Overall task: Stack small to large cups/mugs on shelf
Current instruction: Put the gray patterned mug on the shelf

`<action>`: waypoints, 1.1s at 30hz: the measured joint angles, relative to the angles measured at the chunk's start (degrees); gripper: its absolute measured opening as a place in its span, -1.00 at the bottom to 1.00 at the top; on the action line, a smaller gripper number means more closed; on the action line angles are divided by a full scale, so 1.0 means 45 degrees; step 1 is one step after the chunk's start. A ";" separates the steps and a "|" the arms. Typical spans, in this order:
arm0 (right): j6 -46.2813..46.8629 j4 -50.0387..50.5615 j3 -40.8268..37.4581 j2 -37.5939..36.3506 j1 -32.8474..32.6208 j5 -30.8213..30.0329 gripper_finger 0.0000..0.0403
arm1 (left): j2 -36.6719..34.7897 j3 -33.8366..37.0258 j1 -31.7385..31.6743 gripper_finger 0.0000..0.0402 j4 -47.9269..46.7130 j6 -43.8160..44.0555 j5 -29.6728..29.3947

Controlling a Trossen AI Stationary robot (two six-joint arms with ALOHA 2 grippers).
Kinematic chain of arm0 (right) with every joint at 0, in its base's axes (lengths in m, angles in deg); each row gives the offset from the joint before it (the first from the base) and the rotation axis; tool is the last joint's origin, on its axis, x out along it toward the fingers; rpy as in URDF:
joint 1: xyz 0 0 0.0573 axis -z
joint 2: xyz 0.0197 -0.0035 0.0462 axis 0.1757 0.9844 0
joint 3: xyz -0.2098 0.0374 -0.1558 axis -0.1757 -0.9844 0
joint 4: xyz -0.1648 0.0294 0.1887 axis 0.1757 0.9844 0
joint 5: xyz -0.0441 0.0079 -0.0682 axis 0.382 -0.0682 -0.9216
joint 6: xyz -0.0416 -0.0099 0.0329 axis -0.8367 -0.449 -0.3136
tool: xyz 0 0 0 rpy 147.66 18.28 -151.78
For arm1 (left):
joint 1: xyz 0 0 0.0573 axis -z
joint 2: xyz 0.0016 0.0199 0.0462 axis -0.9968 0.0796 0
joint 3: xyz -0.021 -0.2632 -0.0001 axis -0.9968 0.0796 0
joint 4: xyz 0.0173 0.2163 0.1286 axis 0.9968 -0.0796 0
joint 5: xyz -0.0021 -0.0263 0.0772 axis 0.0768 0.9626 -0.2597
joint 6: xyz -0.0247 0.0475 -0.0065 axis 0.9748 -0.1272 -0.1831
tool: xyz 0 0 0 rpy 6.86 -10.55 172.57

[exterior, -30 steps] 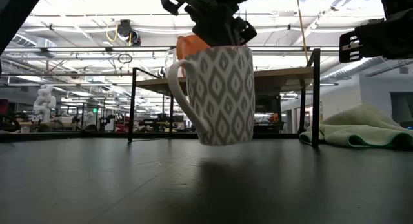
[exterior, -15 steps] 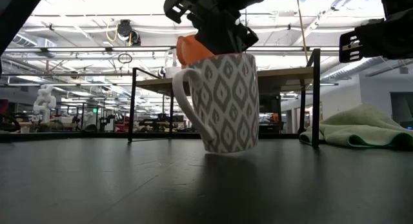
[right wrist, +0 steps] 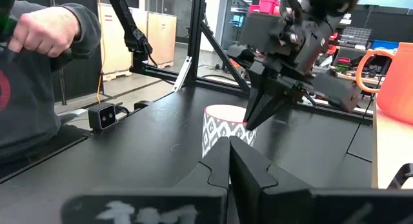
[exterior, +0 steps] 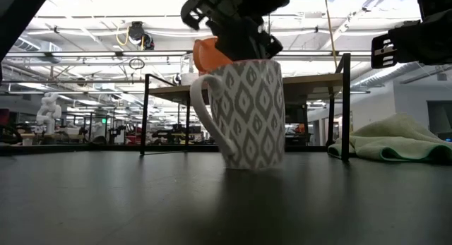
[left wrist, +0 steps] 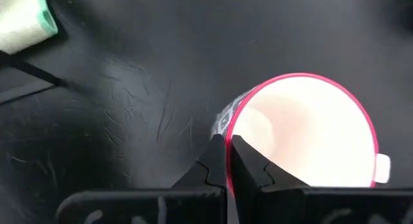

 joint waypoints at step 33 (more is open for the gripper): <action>-0.0008 0.0024 0.0000 0.0002 -0.0003 0.0000 -1.00 | -0.0002 0.0538 -0.0052 -0.96 0.0327 -0.0011 0.0528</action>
